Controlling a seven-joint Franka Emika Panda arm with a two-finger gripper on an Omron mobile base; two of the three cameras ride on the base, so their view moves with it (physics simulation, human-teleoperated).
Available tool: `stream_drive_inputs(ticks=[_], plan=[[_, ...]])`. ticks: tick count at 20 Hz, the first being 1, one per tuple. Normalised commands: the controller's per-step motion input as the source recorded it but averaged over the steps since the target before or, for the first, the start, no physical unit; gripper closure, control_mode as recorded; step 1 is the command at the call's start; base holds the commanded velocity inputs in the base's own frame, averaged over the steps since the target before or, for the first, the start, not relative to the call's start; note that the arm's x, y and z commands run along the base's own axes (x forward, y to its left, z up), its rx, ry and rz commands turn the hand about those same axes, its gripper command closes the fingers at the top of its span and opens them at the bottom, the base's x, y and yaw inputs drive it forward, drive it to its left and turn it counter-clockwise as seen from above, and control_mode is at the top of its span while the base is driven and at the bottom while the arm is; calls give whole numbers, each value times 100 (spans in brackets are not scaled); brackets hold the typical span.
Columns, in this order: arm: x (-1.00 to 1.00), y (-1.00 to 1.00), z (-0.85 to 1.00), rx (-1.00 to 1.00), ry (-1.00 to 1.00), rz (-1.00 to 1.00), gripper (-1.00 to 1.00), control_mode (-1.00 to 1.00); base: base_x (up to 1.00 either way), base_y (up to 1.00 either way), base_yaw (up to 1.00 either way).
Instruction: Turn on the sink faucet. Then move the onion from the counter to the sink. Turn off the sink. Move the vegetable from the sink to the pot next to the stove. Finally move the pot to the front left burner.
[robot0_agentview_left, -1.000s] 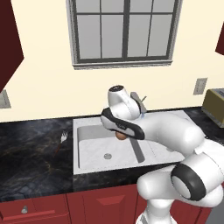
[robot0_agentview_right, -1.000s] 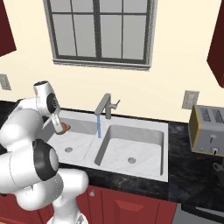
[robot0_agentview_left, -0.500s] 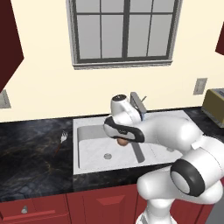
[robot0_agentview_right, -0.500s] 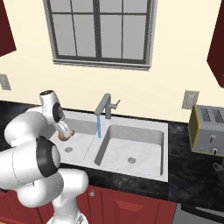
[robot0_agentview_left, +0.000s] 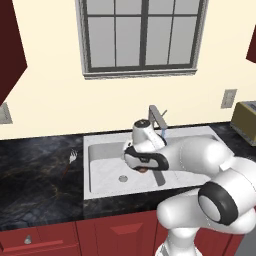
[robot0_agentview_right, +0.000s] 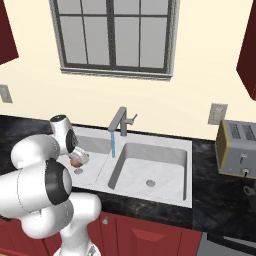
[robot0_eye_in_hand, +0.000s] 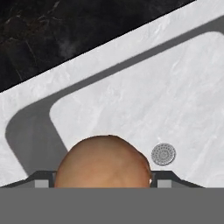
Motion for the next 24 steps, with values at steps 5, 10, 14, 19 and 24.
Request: stream_drive_inputs(ticks=[5, 10, 14, 19, 24], plan=[[13, 0, -14, 0, 2, 13, 100, -100, 0, 0, 0], [11, 1, -19, 0, 4, 11, 100, -100, 0, 0, 0], [8, 1, -22, 0, 2, 9, 100, -100, 0, 0, 0], [11, 6, -17, 0, 1, 6, 100, -100, 0, 0, 0], [11, 11, -16, 0, 0, 3, 100, -100, 0, 0, 0]])
